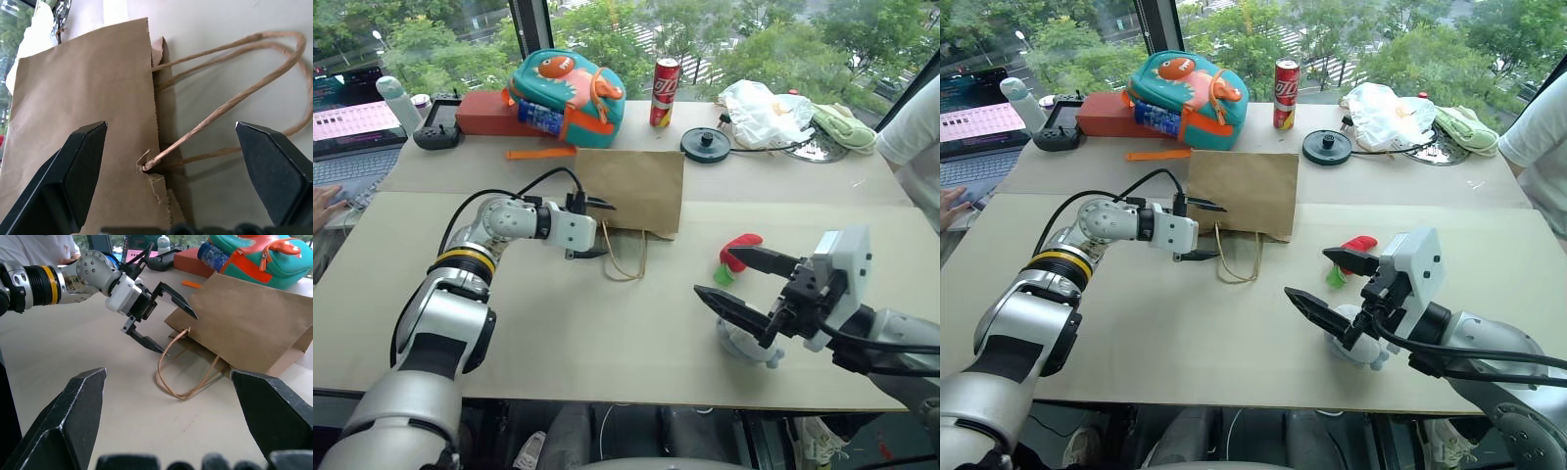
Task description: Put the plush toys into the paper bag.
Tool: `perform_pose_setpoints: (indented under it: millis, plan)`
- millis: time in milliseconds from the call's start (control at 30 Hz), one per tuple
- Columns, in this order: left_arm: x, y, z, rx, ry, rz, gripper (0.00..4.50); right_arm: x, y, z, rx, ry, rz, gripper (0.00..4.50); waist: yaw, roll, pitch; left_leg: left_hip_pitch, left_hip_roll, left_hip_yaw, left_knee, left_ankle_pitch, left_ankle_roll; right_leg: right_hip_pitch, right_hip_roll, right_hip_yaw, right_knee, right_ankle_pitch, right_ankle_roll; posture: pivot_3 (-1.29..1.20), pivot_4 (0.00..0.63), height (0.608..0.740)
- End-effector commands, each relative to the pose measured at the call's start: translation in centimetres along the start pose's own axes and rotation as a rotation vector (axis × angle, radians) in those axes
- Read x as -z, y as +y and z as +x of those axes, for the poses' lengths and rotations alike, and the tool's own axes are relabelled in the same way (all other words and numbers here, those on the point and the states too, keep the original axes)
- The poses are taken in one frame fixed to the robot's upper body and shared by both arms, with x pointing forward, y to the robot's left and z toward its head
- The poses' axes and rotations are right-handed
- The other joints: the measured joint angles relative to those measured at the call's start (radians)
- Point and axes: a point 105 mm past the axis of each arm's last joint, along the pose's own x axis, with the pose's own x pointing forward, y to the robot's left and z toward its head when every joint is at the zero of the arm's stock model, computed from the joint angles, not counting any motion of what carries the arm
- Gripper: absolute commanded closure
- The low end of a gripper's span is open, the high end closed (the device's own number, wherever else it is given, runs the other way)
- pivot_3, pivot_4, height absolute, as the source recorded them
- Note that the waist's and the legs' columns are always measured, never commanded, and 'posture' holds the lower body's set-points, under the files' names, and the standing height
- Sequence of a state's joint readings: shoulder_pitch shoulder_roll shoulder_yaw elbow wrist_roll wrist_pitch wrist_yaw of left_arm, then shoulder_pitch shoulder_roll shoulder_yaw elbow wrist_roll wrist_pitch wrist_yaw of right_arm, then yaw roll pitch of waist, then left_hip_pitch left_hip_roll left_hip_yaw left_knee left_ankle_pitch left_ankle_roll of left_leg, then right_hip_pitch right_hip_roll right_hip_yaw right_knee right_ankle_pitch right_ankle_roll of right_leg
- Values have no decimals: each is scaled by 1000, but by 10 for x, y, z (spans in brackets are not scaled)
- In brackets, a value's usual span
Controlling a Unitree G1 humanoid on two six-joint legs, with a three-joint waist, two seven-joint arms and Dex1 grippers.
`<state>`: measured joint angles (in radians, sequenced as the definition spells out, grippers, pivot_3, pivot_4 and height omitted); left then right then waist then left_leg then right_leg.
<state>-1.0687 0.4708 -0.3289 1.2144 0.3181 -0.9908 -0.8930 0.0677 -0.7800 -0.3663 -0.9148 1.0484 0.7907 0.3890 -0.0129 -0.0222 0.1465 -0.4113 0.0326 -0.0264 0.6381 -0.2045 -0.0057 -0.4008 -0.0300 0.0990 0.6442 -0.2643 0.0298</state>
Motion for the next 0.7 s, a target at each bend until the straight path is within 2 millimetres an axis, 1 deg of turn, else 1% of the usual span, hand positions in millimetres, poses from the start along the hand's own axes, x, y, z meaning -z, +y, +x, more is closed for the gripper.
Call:
perform_pose_setpoints:
  millis: [33,67,200,367,433,533,700]
  plan:
    - [-4,11,1,-43,-8,33,533,-10,7,-1,-13,-51,-24,0,-1,0,0,0,0,0,0,0,0,0,0,0,0,0,0,0,150,739]
    - [-4,10,1,-44,-8,34,718,-10,7,-1,-12,-50,-25,0,-4,0,0,0,0,0,0,0,0,0,0,0,0,0,0,0,150,739]
    - [-1,7,-1,-40,-4,25,2206,-10,6,0,-8,-53,-23,0,-5,0,0,1,1,0,0,0,0,0,1,0,2,0,0,0,150,739]
    - [0,6,-3,-41,0,18,3916,-10,5,0,-8,-54,-24,0,-3,0,0,1,0,0,0,0,0,0,1,0,2,0,0,0,150,739]
    - [0,7,-3,-41,1,17,4484,-10,5,0,-9,-54,-24,0,-3,0,0,1,0,0,0,0,0,0,1,0,2,0,0,0,150,739]
    - [0,7,-4,-52,-2,7,4484,-10,4,2,-15,-54,-25,0,-4,0,0,1,0,0,0,0,0,0,1,0,2,0,0,0,150,739]
    - [-4,18,-7,-113,-48,-52,4484,-9,2,4,-20,-54,-27,0,-3,0,0,1,1,0,0,0,0,0,1,0,2,0,0,0,150,739]
